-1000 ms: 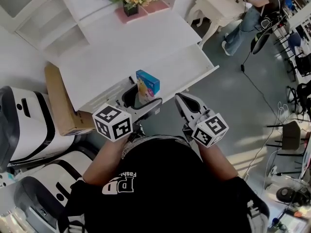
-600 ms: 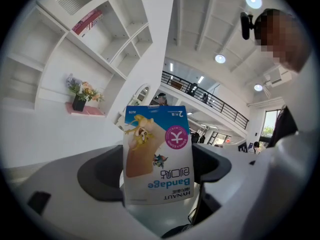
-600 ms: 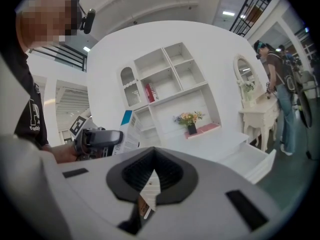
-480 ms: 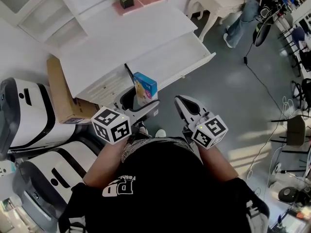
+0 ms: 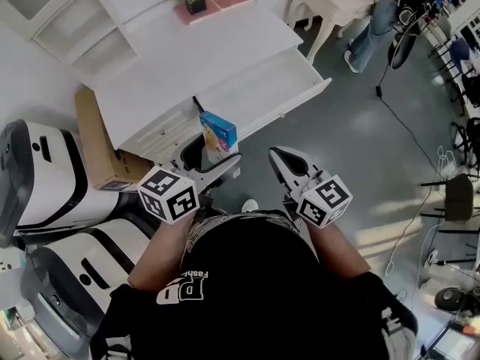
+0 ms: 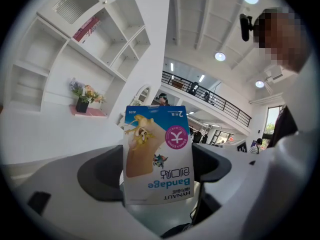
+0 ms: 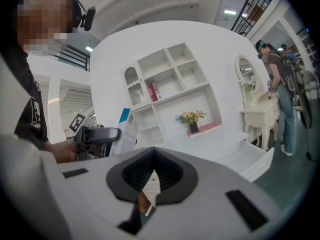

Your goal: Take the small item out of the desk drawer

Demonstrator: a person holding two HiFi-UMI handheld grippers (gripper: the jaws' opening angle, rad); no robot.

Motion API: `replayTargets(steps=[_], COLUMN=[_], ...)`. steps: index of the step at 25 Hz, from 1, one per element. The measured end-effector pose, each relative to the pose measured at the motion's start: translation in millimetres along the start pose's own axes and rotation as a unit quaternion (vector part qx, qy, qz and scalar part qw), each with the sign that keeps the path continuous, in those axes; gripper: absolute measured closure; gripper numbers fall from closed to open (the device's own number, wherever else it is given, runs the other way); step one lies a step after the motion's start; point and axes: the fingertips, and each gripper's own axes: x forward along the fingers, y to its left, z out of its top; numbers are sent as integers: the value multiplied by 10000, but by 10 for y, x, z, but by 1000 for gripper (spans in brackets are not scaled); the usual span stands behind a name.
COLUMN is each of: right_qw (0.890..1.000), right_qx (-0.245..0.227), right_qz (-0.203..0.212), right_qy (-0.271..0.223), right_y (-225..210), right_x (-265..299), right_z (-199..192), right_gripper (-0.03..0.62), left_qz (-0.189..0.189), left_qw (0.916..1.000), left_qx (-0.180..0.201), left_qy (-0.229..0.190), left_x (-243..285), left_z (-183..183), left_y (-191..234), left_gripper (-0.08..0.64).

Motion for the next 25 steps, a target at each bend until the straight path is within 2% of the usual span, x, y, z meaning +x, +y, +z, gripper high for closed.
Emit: replayTargets(steps=[9, 18, 25], right_qw=[9994, 9987, 9984], right_qx=[-21, -103, -55], right_qz=[-300, -456, -549], right_qy=[-175, -184, -139], right_y=[210, 564, 664], right_x=[304, 760, 851], right_z=[127, 89, 80], right_gripper=[584, 584, 586], left_qz=[-204, -376, -445], left_qw=[9996, 9992, 9989], left_qx=[165, 125, 107], left_qy=[47, 74, 136], left_x=[-251, -596, -693], left_z=[242, 292, 323], left_y=[263, 689, 783], left_gripper=[143, 143, 143])
